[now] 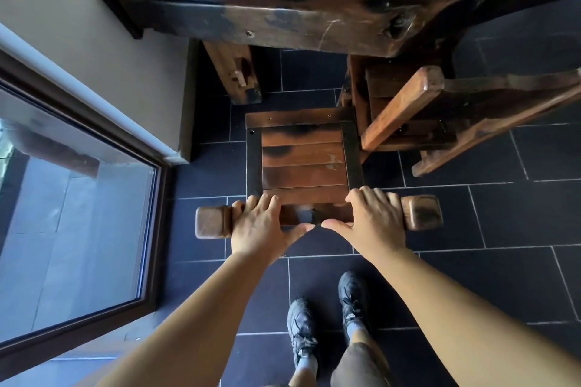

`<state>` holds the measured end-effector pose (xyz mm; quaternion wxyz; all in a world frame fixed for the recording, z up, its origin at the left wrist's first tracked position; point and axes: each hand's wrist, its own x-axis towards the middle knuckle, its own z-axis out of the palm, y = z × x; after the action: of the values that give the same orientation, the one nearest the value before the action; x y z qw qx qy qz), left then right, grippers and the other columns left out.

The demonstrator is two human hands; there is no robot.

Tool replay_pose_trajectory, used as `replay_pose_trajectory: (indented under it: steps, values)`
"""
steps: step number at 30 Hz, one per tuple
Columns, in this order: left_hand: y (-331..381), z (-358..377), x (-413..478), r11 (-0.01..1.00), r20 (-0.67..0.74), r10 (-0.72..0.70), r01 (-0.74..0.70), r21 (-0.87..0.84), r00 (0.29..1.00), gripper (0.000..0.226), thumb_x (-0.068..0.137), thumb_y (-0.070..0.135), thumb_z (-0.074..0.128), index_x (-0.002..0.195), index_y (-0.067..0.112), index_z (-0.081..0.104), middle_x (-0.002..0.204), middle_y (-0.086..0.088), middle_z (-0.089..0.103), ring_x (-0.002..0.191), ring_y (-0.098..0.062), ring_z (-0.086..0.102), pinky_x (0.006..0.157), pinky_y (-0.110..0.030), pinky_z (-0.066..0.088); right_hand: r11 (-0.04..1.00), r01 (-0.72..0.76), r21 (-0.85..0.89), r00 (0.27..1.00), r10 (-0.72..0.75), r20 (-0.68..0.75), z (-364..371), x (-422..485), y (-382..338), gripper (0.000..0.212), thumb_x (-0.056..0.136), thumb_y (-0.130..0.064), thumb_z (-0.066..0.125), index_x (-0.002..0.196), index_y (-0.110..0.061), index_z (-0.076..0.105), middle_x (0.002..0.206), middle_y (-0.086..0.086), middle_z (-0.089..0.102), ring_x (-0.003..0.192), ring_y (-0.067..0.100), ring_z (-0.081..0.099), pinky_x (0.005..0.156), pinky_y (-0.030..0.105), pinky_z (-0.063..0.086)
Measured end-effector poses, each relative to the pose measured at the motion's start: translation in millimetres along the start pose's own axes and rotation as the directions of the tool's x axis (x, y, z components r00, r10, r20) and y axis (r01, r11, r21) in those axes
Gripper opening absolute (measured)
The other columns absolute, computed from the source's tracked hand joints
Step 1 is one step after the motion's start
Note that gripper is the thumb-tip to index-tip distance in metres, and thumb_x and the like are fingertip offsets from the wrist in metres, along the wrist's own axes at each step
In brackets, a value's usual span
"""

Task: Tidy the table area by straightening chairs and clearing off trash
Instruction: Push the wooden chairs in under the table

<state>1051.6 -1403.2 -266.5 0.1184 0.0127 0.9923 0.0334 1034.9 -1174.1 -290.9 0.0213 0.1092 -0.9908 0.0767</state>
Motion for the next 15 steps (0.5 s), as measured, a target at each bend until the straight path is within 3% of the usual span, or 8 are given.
replay_pose_trajectory:
  steps: [15]
  values:
    - [-12.9,-17.4,106.7,0.999,-0.006,0.012,-0.012,0.041,1.0,0.078,0.072,0.092,0.021,0.101,0.027,0.054,0.11,0.008,0.06,0.106,-0.025,0.05,0.091,-0.044,0.031,0.999,0.021,-0.038,1.0,-0.021,0.004,3.6,109.1,16.9,0.075,0.077,-0.087,0.037,0.092,-0.017,0.058,0.091,0.003,0.064,0.086,0.029,0.057,0.079,0.042,0.038]
